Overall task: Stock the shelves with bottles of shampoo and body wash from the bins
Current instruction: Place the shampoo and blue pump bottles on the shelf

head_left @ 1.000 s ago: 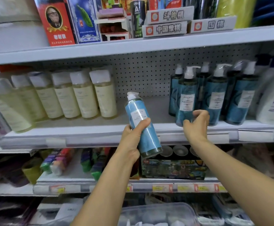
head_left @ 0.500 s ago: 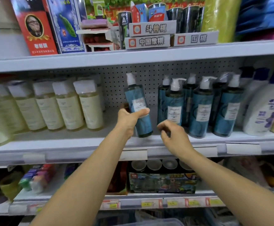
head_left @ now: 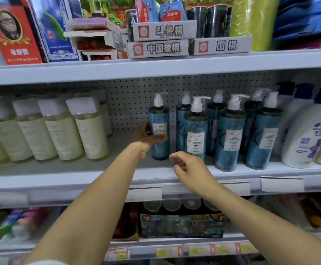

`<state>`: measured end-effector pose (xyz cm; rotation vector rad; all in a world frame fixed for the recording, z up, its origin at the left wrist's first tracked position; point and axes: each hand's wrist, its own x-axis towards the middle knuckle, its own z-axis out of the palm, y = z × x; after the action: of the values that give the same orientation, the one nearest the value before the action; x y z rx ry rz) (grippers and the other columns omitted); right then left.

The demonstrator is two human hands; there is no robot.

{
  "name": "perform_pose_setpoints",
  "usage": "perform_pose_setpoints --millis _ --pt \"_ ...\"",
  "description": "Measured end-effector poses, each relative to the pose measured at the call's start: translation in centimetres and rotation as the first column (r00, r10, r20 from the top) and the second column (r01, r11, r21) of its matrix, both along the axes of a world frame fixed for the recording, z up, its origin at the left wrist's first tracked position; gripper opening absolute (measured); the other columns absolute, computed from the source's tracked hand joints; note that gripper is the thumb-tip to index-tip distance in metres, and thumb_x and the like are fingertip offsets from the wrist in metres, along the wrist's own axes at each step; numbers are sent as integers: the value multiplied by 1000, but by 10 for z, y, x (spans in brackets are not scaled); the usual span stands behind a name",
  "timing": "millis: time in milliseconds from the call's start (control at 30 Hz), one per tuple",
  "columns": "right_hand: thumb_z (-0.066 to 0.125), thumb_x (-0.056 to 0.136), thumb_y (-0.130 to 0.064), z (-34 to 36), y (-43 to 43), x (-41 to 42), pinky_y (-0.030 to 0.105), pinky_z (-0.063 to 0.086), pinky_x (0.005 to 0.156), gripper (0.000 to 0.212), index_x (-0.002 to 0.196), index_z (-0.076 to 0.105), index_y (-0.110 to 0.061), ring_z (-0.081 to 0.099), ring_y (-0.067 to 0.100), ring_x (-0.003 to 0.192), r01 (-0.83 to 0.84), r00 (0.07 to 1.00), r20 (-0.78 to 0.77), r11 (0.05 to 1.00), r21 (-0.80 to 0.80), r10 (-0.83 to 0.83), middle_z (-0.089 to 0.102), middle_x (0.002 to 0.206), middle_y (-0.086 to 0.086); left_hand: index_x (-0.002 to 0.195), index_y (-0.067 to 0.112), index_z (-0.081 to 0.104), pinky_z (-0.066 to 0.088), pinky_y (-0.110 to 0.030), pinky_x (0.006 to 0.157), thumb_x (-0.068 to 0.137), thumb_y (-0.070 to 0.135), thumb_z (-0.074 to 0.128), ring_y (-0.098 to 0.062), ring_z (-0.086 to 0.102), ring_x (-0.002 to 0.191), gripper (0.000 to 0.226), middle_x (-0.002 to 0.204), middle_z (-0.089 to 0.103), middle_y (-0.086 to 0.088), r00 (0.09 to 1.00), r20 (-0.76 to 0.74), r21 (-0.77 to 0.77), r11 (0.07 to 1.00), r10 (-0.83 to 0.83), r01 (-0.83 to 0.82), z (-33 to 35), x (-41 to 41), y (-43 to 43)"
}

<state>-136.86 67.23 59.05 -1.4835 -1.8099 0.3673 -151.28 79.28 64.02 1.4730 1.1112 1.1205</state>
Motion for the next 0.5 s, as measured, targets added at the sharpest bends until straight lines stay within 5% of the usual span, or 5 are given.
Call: perform_pose_setpoints --millis 367,500 --pt "55 95 -14 -8 0 -7 31 46 105 36 129 57 -23 58 4 115 -1 999 -32 998 -56 -1 63 126 -9 136 8 50 49 -40 99 75 -4 79 -27 58 120 69 132 62 -11 996 -25 -36 996 -80 79 4 -3 -1" --pt "55 94 -13 -8 -3 -11 30 44 106 37 130 55 -23 55 5 118 10 999 -46 998 -55 -13 60 129 -9 128 11 55 46 -31 87 80 -1 75 -20 61 105 53 128 64 -9 999 31 -81 996 -38 40 5 0 -10"
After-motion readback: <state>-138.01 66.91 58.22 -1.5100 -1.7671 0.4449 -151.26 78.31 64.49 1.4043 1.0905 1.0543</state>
